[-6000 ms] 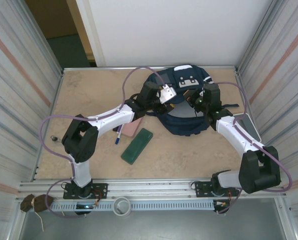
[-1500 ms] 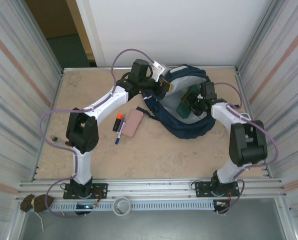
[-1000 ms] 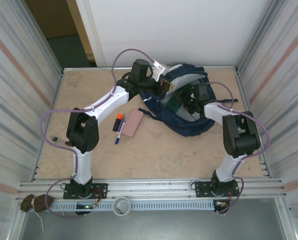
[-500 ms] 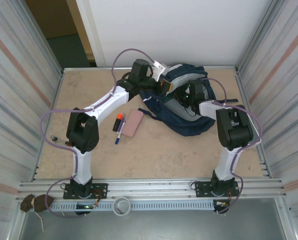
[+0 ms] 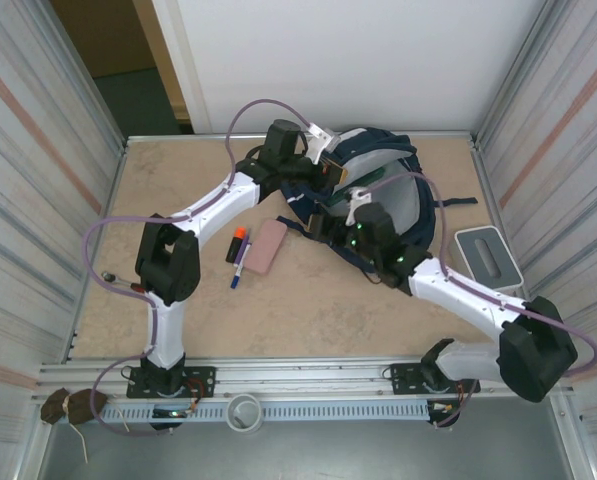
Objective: Pack the student bag
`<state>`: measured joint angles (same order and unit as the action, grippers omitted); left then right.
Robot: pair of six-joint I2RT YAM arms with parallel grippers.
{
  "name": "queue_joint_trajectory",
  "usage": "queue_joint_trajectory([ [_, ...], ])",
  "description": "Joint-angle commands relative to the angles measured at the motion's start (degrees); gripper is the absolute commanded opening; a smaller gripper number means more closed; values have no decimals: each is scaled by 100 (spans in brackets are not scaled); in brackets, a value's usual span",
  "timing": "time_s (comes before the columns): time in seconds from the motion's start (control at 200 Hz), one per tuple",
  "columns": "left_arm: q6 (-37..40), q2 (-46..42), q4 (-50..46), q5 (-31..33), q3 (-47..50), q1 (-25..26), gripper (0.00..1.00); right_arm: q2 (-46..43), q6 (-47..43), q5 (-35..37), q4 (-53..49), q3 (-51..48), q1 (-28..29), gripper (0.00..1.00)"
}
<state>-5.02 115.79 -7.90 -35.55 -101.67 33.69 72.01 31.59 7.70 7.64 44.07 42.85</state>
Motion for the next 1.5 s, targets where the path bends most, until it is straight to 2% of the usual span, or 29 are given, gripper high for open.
queue_joint_trajectory([
  [0.0, -67, 31, 352, -128, -301, -65, 0, 579, -548, 1024, 0, -74, 768, 82],
  [0.11, -87, 51, 311, -152, -345, -66, 0, 1490, -721, 1245, 315, 455, 1390, 87],
  [0.245, -96, 28, 267, -176, -350, -65, 0, 2732, -982, 1284, 300, 1411, 1735, 93],
  [0.436, -52, -36, 217, -169, -312, -56, 0, 4106, -1609, 1595, -332, 2771, 1824, 97],
  [0.581, -2, -52, 203, -172, -287, -56, 0, 4669, -2053, 1796, -560, 3223, 1741, 97],
  [0.741, 61, -57, 157, -161, -277, -56, 0, 4729, -2131, 1910, -860, 3253, 1636, 97],
  [1.112, 118, -47, 176, -171, -240, -56, 0, 3633, -1664, 2250, -1177, 1862, 1578, 97],
  [1.182, 139, -53, 174, -163, -232, -56, 0, 3506, -1503, 2017, -1167, 1730, 1531, 97],
  [1.313, 121, -5, 192, -184, -249, -56, 0, 3499, -1165, 1093, -968, 1748, 1364, 97],
  [1.493, 96, 23, 192, -221, -275, -56, 0, 3809, -955, 636, -906, 1995, 1056, 98],
])
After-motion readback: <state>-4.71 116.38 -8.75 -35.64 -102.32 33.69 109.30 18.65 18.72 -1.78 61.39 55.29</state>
